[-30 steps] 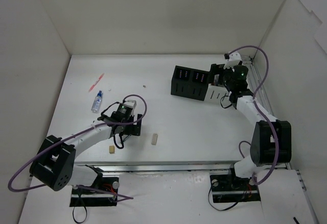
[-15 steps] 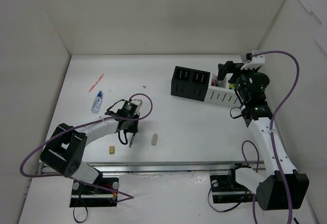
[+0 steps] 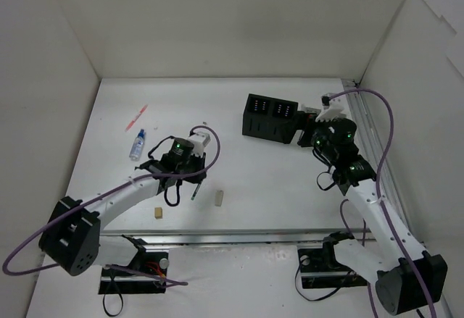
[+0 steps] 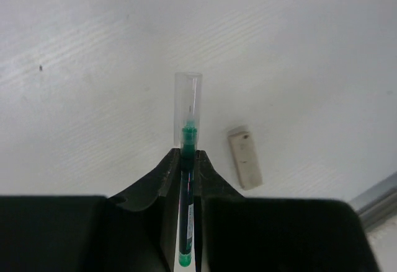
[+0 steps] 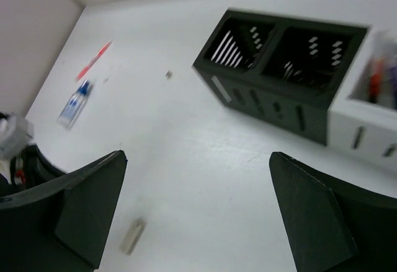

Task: Sort the stationery into containers
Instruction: Pick up the pen from the center of the board.

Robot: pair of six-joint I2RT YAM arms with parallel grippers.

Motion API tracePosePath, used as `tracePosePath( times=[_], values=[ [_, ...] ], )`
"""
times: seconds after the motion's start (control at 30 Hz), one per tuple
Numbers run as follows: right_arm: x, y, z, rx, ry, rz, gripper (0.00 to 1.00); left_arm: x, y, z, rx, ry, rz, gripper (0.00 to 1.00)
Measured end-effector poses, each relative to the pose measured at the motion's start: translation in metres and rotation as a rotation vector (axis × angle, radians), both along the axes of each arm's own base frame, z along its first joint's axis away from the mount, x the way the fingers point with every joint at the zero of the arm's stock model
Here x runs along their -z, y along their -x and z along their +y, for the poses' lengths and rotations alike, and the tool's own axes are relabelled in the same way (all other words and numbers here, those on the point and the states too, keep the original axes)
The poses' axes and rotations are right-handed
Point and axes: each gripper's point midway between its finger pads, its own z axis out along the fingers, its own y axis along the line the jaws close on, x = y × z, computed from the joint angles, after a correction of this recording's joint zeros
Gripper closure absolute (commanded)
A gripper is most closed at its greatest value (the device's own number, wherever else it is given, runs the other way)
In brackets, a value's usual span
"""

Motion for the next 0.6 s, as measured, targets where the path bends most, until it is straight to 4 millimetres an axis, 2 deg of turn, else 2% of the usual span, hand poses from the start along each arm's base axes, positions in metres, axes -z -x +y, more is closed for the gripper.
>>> tracePosePath(
  times=[0.17,0.27,0.47,0.6],
  values=[
    [0.039,0.024,0.062,-0.209,-0.090,0.148,0.02,-0.075,-0.007,-0.031,0.135,0.153,-0.200,1.00],
    [0.041,0.035,0.094,-0.300,-0.133,0.167,0.02,-0.103,-0.007,-0.044,0.200,0.212,-0.269,1.00],
    [0.021,0.050,0.143,-0.391,-0.210,0.110,0.02,-0.111,0.000,-0.055,0.256,0.247,-0.285,1.00],
    [0.039,0.050,0.167,-0.369,-0.218,0.153,0.06,-0.119,0.003,-0.062,0.279,0.272,-0.306,1.00]
  ],
)
